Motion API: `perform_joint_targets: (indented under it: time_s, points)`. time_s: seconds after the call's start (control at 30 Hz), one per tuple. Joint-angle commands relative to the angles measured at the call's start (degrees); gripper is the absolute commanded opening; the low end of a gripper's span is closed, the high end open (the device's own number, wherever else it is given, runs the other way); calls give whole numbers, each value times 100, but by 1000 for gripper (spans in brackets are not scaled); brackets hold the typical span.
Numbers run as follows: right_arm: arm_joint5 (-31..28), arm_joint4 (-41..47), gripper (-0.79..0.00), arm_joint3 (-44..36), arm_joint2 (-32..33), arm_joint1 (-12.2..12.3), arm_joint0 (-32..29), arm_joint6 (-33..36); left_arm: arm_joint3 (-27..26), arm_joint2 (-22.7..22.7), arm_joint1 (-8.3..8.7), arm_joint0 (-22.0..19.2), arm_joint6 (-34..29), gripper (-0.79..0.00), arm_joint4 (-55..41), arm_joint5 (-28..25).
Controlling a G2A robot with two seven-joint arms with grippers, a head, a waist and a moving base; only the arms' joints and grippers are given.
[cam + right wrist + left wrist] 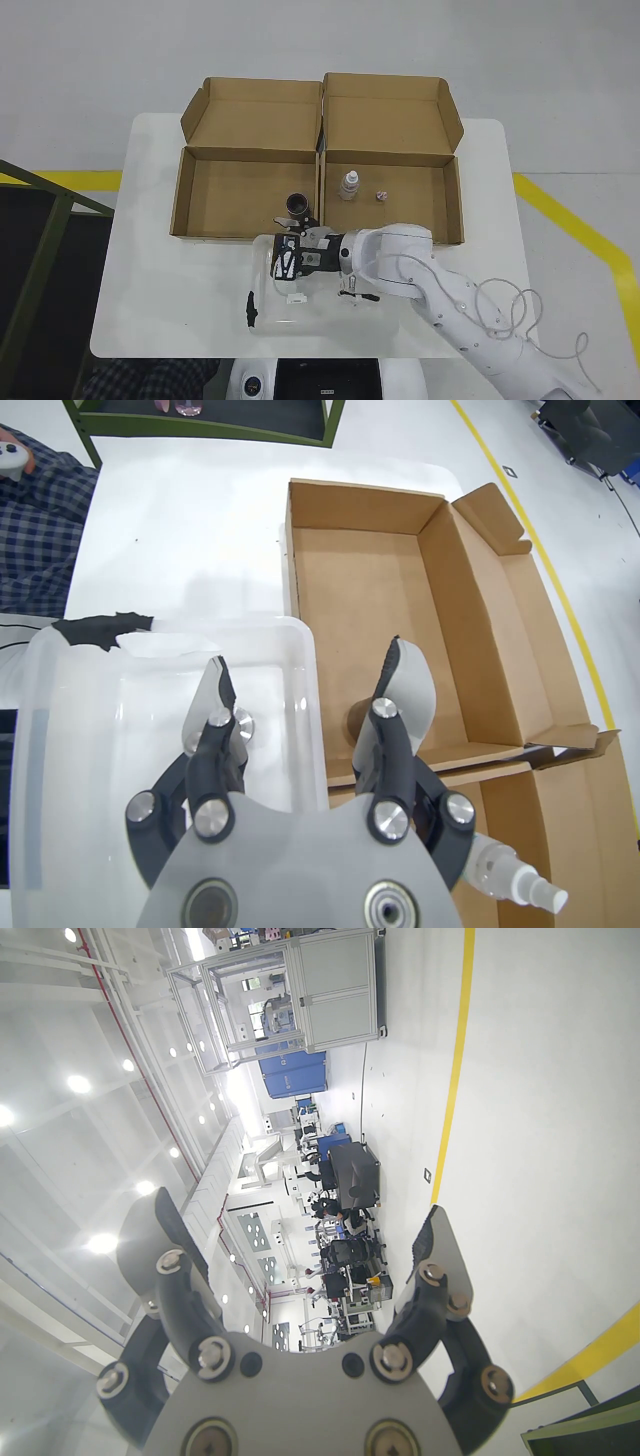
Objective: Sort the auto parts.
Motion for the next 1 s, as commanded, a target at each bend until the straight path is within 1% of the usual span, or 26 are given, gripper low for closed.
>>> perform_joint_targets:
  time_s: [0.0, 0.23, 0.37, 0.57, 0.7, 0.97]
  points:
    - [-54, -67, -243, -66, 20, 26, -114, -18, 0, 0, 0, 0, 0, 0, 0, 0]
    - [-237, -361, -237, -205, 1, 102, -462, -11, 0, 0, 0, 0, 0, 0, 0, 0]
    - [-226, -515, -259, -124, -27, 118, -552, -29, 0, 0, 0, 0, 0, 0, 0, 0]
    - [-163, -696, -277, 57, -77, 120, -588, -57, 0, 0, 0, 0, 0, 0, 0, 0]
    - [-152, -773, -274, 185, -103, 115, -573, -57, 0, 0, 0, 0, 0, 0, 0, 0]
    - [-125, -926, -308, 384, -238, 83, -515, 4, 0, 0, 0, 0, 0, 0, 0, 0]
